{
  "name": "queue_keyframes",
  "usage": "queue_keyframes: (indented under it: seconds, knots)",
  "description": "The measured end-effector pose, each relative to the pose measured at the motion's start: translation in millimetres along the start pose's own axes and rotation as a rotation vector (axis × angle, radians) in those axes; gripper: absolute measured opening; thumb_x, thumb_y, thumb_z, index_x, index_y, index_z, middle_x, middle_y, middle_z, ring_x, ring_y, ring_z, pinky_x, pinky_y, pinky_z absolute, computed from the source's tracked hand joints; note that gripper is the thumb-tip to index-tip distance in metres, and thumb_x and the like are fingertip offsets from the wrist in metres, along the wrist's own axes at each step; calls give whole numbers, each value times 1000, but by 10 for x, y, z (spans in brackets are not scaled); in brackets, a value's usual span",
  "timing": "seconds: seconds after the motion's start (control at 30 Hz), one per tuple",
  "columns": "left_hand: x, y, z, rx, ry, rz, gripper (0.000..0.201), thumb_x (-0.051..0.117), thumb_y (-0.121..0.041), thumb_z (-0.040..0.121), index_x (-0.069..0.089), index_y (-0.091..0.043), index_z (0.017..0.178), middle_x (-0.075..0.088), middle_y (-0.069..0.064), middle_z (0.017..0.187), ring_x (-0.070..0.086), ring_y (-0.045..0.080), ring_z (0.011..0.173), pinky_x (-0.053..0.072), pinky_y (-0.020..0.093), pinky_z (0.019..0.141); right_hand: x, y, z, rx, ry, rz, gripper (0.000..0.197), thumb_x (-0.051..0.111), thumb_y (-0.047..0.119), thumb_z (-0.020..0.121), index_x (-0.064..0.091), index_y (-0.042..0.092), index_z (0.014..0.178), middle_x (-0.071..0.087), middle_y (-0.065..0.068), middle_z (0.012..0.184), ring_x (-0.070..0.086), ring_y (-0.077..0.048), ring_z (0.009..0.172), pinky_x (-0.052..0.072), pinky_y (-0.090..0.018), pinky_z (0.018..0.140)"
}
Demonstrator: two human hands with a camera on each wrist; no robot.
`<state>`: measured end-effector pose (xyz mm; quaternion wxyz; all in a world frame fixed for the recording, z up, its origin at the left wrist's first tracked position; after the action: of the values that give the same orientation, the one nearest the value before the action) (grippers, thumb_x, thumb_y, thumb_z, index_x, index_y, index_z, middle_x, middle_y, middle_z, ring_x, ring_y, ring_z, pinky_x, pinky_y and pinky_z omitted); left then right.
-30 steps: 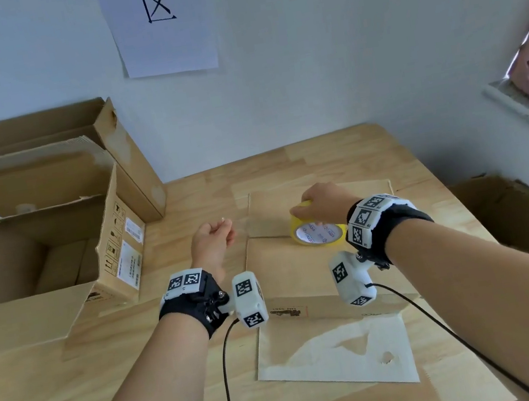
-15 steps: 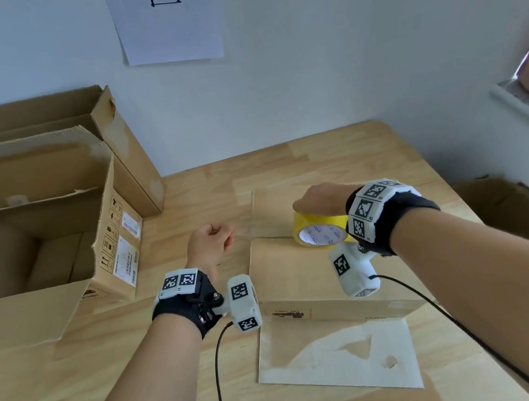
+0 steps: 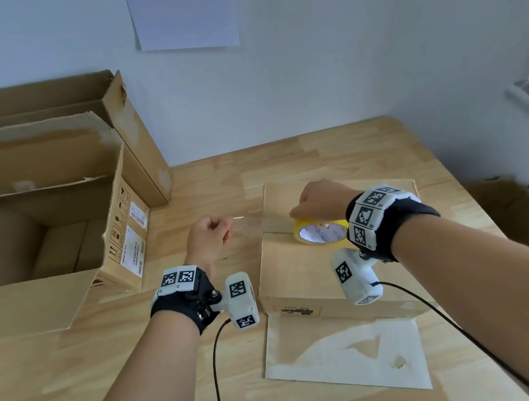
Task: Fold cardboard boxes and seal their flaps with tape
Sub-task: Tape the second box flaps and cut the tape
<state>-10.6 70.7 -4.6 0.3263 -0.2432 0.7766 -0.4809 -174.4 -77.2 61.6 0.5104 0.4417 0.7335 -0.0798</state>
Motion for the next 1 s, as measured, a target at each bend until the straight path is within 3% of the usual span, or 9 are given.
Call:
queue_keyframes:
  seconds: [0.1, 0.2, 0.37, 0.43, 0.53, 0.7, 0.8, 0.9, 1.0]
  knots:
    - [96, 98, 21, -116, 134, -143, 11, 53, -23, 97, 54, -15, 89, 63, 2, 93, 62, 18, 86, 49, 30, 85, 6, -34, -3, 19, -7, 39, 34, 51, 29, 85, 48, 10, 58, 53, -1, 55, 48, -19, 56, 34, -23, 51]
    - [253, 138, -50, -228, 205, -310, 11, 43, -27, 100, 43, -17, 95, 62, 11, 111, 65, 26, 99, 52, 35, 87, 17, -68, -13, 33, -14, 69, 32, 52, 32, 83, 50, 10, 60, 55, -2, 56, 50, -20, 58, 37, -24, 54]
    - [407, 88, -163, -281, 122, -348, 13, 29, -26, 104, 37, -18, 100, 66, 20, 99, 68, 28, 91, 55, 41, 84, 26, -90, -19, 33, -41, 75, 35, 53, 32, 82, 48, 11, 55, 56, -2, 55, 50, -19, 57, 38, -24, 55]
    - [405, 50, -184, -269, 106, -310, 14, 26, -26, 105, 37, -18, 101, 69, 16, 91, 68, 25, 90, 54, 37, 85, 31, -88, -30, 32, -53, 68, 35, 54, 31, 82, 48, 11, 54, 54, -1, 54, 49, -19, 55, 37, -24, 54]
    - [443, 28, -223, -270, 134, -301, 13, 24, -25, 105, 34, -17, 106, 70, 10, 83, 69, 18, 79, 53, 29, 75, 20, -97, -46, 38, -50, 40, 34, 53, 31, 83, 48, 11, 56, 51, 0, 55, 47, -18, 55, 35, -23, 51]
    - [371, 46, -217, -260, 113, -358, 13, 33, -21, 103, 41, -14, 112, 64, 12, 107, 69, 17, 89, 53, 31, 84, -2, -166, -76, 37, -70, 67, 35, 53, 32, 83, 47, 11, 55, 53, -1, 54, 50, -20, 57, 36, -23, 52]
    - [265, -49, -171, -149, 0, -310, 12, 40, -14, 101, 48, -6, 104, 63, 11, 99, 64, 16, 82, 55, 27, 75, 22, -167, -91, 37, -69, 47, 35, 52, 32, 84, 45, 11, 57, 49, 0, 55, 48, -20, 58, 34, -23, 52]
    - [217, -152, -133, -67, -34, -287, 10, 41, -11, 101, 47, -8, 93, 61, 10, 90, 62, 15, 76, 55, 27, 70, 23, -115, -86, 36, -62, -8, 35, 50, 34, 86, 44, 12, 60, 47, 1, 57, 46, -20, 61, 31, -22, 50]
    - [183, -91, -127, -83, -13, -279, 7, 43, -10, 100, 47, -5, 98, 61, 9, 87, 63, 14, 74, 54, 21, 61, 20, -40, -86, 32, -34, -76, 36, 45, 33, 90, 44, 11, 61, 46, 0, 58, 48, -21, 66, 30, -22, 49]
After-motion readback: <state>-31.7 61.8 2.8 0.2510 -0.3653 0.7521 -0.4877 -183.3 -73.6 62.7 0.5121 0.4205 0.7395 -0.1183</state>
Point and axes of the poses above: each hand's wrist, its own z-axis towards the middle knuckle, its own x-axis out of the palm, y = z × x, the point moved 7 cm from there along z, towards the middle knuckle
